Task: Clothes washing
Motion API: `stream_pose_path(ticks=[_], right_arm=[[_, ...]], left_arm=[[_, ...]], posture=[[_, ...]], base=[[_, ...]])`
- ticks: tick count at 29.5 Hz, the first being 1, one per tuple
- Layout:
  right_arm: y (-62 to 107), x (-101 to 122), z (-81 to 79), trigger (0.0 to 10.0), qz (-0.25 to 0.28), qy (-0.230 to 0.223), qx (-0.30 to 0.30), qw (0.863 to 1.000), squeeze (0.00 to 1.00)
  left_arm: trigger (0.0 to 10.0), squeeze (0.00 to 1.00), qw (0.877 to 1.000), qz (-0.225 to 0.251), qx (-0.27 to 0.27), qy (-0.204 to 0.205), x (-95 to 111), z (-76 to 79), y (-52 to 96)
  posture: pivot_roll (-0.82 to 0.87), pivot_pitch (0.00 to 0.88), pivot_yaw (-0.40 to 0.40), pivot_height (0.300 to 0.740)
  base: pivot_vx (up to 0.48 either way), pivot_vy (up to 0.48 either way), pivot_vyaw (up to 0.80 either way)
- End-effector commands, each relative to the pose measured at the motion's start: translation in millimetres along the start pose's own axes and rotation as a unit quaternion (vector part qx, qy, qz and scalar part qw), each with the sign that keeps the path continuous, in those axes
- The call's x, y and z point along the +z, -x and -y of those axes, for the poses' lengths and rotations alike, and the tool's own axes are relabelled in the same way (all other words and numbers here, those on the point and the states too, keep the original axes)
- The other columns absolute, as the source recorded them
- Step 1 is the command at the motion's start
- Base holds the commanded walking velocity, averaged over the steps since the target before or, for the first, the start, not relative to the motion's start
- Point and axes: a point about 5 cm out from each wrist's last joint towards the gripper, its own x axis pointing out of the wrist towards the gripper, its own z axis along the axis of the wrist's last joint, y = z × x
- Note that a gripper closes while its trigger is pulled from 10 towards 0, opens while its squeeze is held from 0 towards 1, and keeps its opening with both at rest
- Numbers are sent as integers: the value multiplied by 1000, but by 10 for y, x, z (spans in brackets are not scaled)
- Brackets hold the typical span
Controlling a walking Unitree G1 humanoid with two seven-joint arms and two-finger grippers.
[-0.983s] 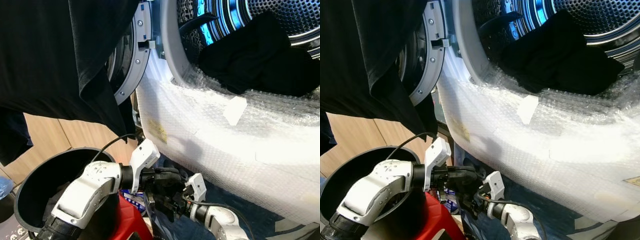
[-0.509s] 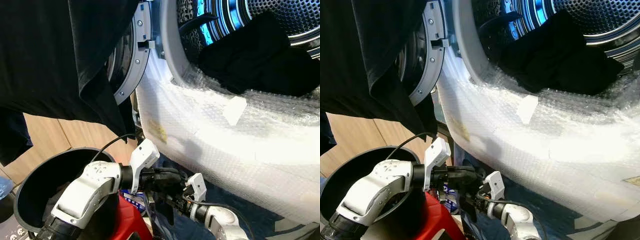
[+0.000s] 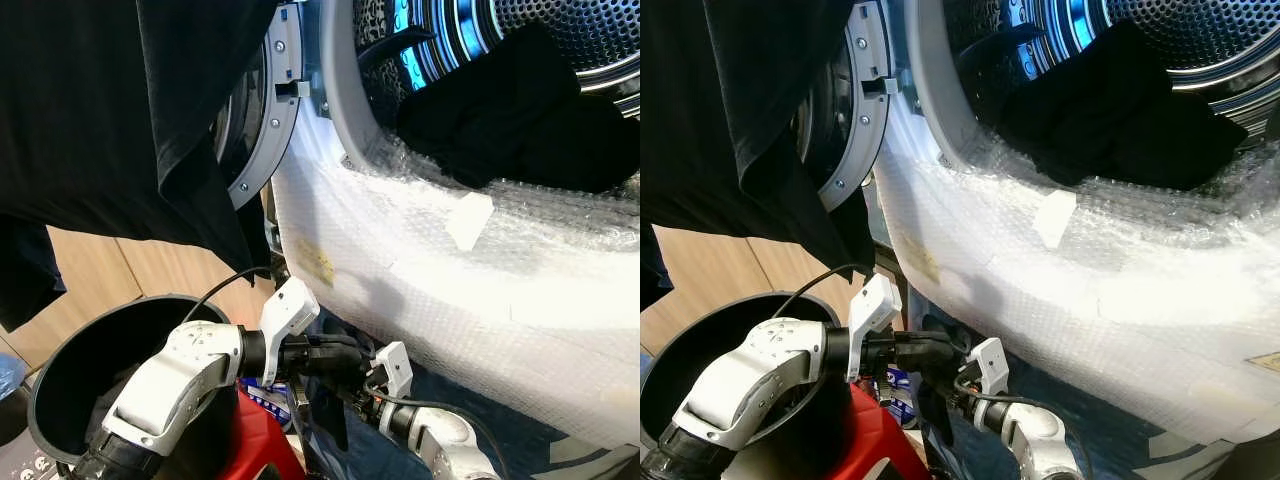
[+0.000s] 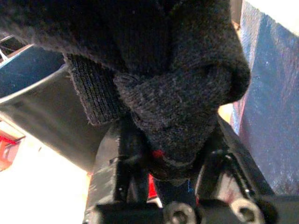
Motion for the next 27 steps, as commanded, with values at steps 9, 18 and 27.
stream_pose_path(ticks=[9,18,27], right_arm=[[-6,-37,-32,0,6,-4,3,1000,0],[-16,-85,-72,0,3,-5,6,1000,0],[-47,-53,-73,0,8,-4,2,1000,0]], left_arm=[[0,0,1000,-4,3,0,-24,20,26],[4980,0,1000,-21,16,0,-109,84,78],[10000,1000,998,-39,57,-4,-200,28,101]], posture=[[76,0,64,740],[70,0,82,740],[76,0,86,740]], base=[[0,0,0],[0,0,0],[0,0,0]])
